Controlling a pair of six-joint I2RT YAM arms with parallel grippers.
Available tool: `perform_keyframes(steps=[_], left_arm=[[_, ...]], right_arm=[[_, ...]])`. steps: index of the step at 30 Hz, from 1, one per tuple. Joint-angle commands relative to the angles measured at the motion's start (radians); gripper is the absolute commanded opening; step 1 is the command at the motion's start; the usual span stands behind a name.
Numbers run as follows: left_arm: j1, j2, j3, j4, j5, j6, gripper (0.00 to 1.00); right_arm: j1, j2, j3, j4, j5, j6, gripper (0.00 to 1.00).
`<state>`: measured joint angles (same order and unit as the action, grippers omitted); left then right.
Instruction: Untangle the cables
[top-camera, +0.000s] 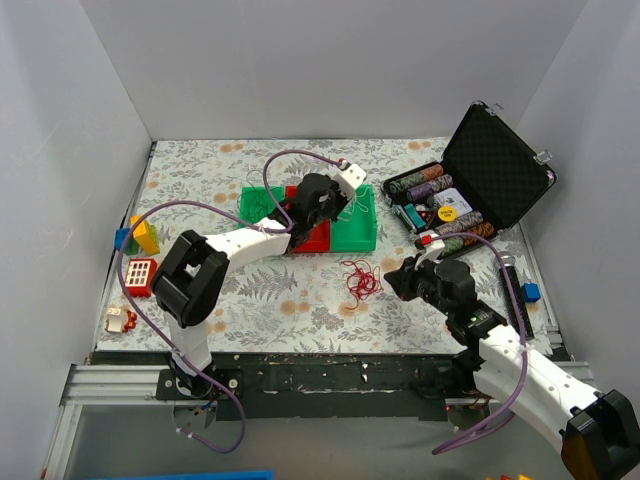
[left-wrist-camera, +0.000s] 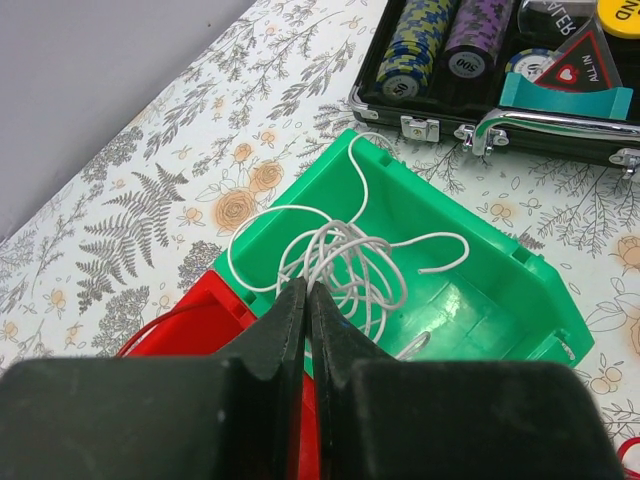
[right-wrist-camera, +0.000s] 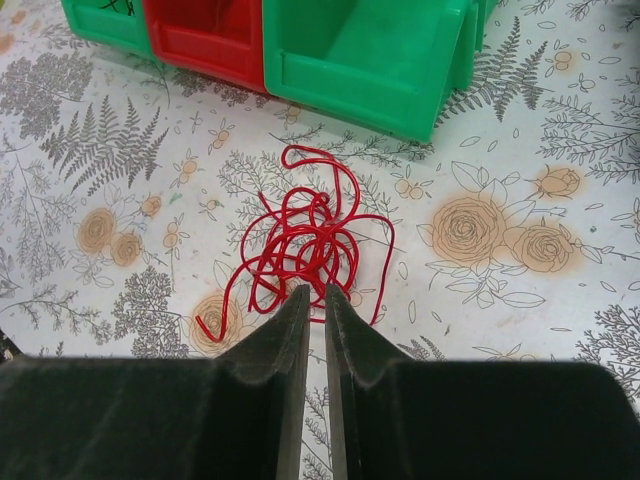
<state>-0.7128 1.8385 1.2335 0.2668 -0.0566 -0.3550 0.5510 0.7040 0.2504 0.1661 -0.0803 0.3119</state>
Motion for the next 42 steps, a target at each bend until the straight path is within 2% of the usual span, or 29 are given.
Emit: perform_keyframes(steps=[1, 3, 6, 10, 13, 20, 28, 32, 35, 38, 42], left_arm=[[0.001, -0.027, 0.023, 0.026, -0.049, -0.041, 0.00], [0.015, -0.065, -0.012, 0.067, -0.066, -0.099, 0.00], [0.035, -0.149, -0.106, 0.127, -0.019, -0.180, 0.00], [0.035, -0.263, -0.210, 0.189, 0.098, -0.182, 0.00], [0.027, -0.298, -0.243, 0.201, 0.124, -0.170, 0.00], [0.021, -0.262, -0.240, 0.215, 0.110, -0.139, 0.00], [0.021, -0.249, -0.201, 0.261, 0.075, -0.188, 0.00], [0.015, -0.262, -0.134, 0.264, 0.168, -0.180, 0.00], [0.013, -0.268, -0.085, 0.194, 0.274, -0.168, 0.02], [0.012, -0.288, -0.068, 0.137, 0.345, -0.165, 0.08], [0.012, -0.350, -0.072, 0.063, 0.444, -0.153, 0.11]], right_arm=[[0.003, -0.005, 0.020, 0.029, 0.031, 0.000, 0.19], [0.003, -0.005, 0.021, 0.026, 0.039, -0.002, 0.19], [0.003, 0.003, 0.016, 0.036, 0.036, 0.000, 0.19], [0.001, 0.025, 0.013, 0.053, 0.030, -0.002, 0.18], [0.001, 0.037, 0.010, 0.065, 0.022, 0.003, 0.18], [0.001, 0.029, 0.009, 0.053, 0.028, 0.003, 0.18], [0.001, 0.017, 0.004, 0.044, 0.037, 0.001, 0.18], [0.001, 0.029, 0.004, 0.052, 0.037, -0.002, 0.18], [0.001, 0.034, 0.006, 0.064, 0.036, 0.001, 0.18], [0.001, 0.034, 0.029, 0.061, 0.065, -0.016, 0.24], [0.001, 0.043, 0.098, 0.058, 0.123, -0.060, 0.41]])
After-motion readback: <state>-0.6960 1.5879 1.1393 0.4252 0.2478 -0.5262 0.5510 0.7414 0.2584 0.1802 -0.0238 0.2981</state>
